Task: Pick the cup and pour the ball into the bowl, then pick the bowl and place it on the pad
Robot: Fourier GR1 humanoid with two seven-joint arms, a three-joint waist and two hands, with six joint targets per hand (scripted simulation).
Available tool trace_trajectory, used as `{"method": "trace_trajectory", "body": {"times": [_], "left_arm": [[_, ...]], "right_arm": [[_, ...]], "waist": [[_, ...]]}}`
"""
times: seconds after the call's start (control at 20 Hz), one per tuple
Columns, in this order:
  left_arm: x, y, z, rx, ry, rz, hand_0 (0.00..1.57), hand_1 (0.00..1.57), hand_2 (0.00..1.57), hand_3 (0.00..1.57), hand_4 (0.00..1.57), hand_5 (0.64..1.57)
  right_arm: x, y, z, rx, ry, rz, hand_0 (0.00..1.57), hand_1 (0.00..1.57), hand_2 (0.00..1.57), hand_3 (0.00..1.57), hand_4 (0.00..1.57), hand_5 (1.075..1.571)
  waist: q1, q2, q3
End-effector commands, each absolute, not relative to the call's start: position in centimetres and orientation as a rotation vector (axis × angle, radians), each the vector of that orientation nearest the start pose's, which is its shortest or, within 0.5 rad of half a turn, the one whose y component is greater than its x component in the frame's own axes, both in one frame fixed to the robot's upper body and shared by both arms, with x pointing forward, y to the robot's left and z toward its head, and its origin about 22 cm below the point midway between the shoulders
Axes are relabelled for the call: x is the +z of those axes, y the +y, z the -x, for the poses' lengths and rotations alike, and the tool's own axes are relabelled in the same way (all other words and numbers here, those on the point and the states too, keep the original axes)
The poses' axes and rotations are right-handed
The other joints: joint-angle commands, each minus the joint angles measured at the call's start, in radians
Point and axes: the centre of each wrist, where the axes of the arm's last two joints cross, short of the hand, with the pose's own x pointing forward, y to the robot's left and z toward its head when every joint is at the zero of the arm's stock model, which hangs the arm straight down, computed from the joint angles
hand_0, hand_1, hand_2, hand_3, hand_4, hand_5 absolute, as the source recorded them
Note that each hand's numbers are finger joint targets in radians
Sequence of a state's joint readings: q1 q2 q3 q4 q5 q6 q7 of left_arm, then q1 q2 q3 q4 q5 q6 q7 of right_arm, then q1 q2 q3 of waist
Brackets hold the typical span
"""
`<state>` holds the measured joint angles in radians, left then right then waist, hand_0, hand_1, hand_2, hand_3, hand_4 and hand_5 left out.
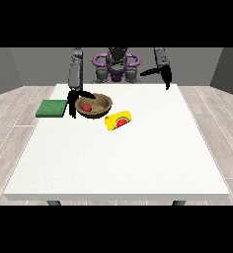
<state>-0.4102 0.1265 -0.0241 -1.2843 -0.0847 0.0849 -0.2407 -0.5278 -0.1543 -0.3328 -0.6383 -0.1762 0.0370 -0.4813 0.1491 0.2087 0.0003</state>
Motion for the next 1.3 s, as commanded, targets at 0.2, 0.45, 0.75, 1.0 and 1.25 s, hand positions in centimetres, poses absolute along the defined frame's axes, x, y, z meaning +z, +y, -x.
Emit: {"method": "trace_trajectory", "body": {"times": [0.2, 0.45, 0.75, 1.0, 1.25], "left_arm": [[7.5, 21.3, -33.5, -0.279, -1.972, -0.089, 0.00, 0.00, 0.00, 0.00, 0.00, 1.569], [8.2, 19.6, -33.8, -0.326, -2.017, -0.031, 0.00, 0.00, 0.00, 0.00, 0.57, 1.549], [5.6, 21.8, -34.0, -0.274, -1.903, -0.040, 0.00, 0.00, 0.00, 0.00, 0.90, 1.466], [-0.4, 26.2, -31.6, -0.188, -1.695, -0.111, 0.00, 0.00, 0.00, 0.00, 0.98, 1.422], [-3.4, 26.6, -30.2, -0.123, -1.624, -0.174, 0.00, 0.00, 0.00, 0.00, 1.00, 1.404]], "right_arm": [[-8.4, -31.2, -32.4, -0.457, -1.432, 0.162, 0.78, 0.78, 0.39, 0.00, 0.44, 1.533], [-10.1, -32.2, -30.1, -0.112, -1.316, 0.549, 1.57, 1.57, 1.57, 1.57, 0.92, 1.536], [-8.1, -31.2, -32.3, -0.054, -1.215, 0.683, 1.57, 1.57, 1.57, 1.26, 0.90, 1.566], [-5.0, -29.3, -35.2, 0.028, -1.081, 0.639, 1.57, 1.57, 1.57, 0.97, 0.82, 1.561], [-0.1, -28.2, -38.3, 0.068, -1.070, 0.587, 1.57, 1.57, 1.57, 0.89, 0.81, 1.567]], "waist": [[0.039, 0.055, 0.0012], [0.111, 0.074, -0.0040], [0.085, -0.050, -0.0044], [-0.030, -0.252, -0.0025], [-0.132, -0.310, -0.0013]]}}
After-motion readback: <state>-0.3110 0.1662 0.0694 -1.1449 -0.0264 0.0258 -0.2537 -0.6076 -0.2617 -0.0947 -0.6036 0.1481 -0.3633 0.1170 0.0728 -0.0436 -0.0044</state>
